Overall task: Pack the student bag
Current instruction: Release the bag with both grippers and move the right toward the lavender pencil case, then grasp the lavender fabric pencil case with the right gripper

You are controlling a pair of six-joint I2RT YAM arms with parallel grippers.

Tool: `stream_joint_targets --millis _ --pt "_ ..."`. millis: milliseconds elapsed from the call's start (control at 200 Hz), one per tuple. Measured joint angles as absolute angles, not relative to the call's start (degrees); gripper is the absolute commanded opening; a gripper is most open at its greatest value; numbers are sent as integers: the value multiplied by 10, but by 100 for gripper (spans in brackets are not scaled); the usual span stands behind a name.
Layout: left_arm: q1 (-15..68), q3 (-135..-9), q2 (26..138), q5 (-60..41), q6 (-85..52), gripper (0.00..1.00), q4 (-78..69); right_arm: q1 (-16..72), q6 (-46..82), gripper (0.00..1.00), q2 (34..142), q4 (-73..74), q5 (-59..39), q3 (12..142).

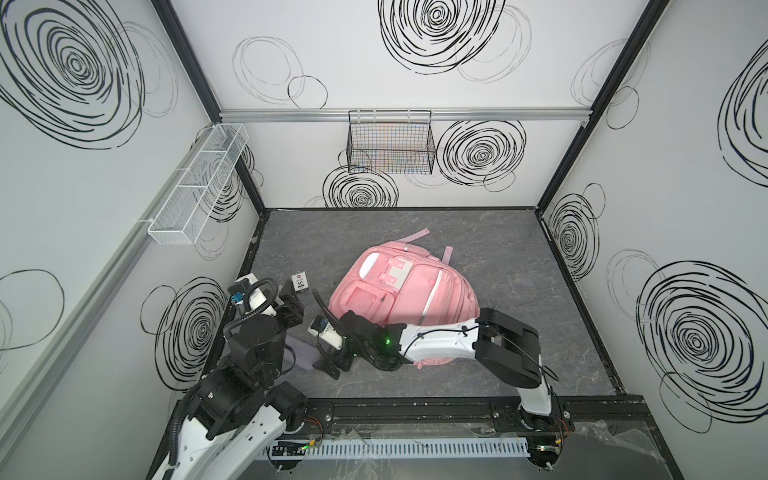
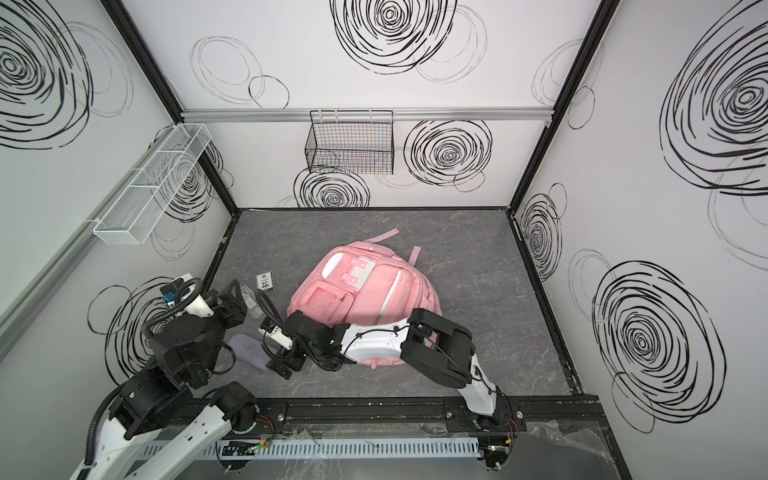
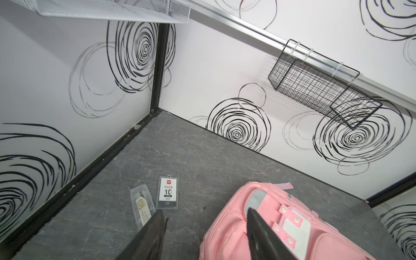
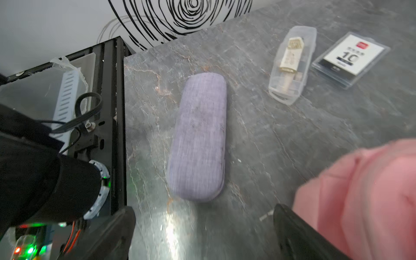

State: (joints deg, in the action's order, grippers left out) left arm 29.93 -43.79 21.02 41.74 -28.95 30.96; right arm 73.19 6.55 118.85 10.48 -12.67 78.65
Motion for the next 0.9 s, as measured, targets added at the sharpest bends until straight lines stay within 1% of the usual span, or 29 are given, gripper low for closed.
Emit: stream_joint_targets --millis 185,420,685,785,895 --pt "299 -434 196 456 -255 61 287 749 59 100 1255 101 -128 867" --pt "299 -434 171 489 -227 61 281 753 46 100 1316 96 -126 913" --pt "299 -434 166 500 -207 61 278 753 21 100 1371 68 -111 969" --pt "299 -434 166 500 -203 61 272 753 10 93 1381 60 -110 986" --pt "299 -434 166 500 -200 60 269 749 4 78 1381 53 -109 989"
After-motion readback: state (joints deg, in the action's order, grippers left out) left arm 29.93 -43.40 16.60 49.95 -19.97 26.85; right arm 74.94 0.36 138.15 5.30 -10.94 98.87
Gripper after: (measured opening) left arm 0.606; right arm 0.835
